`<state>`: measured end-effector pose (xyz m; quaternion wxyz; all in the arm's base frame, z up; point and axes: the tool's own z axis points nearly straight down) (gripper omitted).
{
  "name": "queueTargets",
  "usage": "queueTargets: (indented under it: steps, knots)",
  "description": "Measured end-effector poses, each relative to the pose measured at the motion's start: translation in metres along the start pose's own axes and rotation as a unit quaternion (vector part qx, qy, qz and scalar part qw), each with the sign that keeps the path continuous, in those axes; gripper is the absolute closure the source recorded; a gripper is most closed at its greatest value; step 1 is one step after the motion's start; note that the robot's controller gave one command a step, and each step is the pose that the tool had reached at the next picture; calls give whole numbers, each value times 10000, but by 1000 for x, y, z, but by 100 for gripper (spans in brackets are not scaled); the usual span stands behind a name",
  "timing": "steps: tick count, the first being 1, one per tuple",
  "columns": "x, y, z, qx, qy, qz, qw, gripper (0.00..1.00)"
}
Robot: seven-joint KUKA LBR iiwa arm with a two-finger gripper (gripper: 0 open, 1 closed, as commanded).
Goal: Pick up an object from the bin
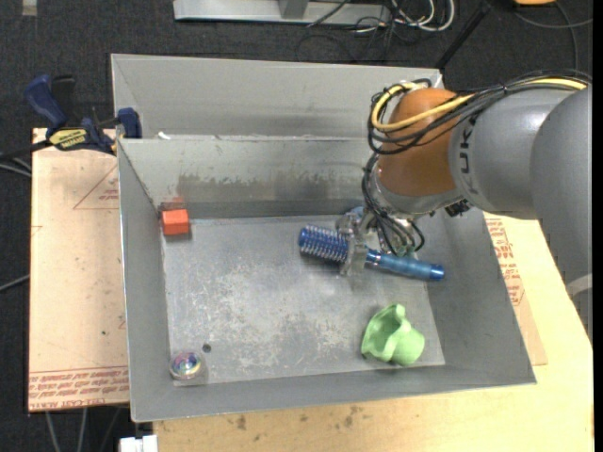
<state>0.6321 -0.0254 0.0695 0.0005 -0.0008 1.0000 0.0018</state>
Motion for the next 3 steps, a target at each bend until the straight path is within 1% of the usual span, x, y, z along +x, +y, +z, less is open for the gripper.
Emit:
queueTargets:
  steps: [1,2,3]
  knots:
    - [-1,-1,-1,10,-12,1,10000,0]
    - [0,0,0,-4,0,5,10000,100]
    - [-20,-17,-171,16,-54,345,9994,100]
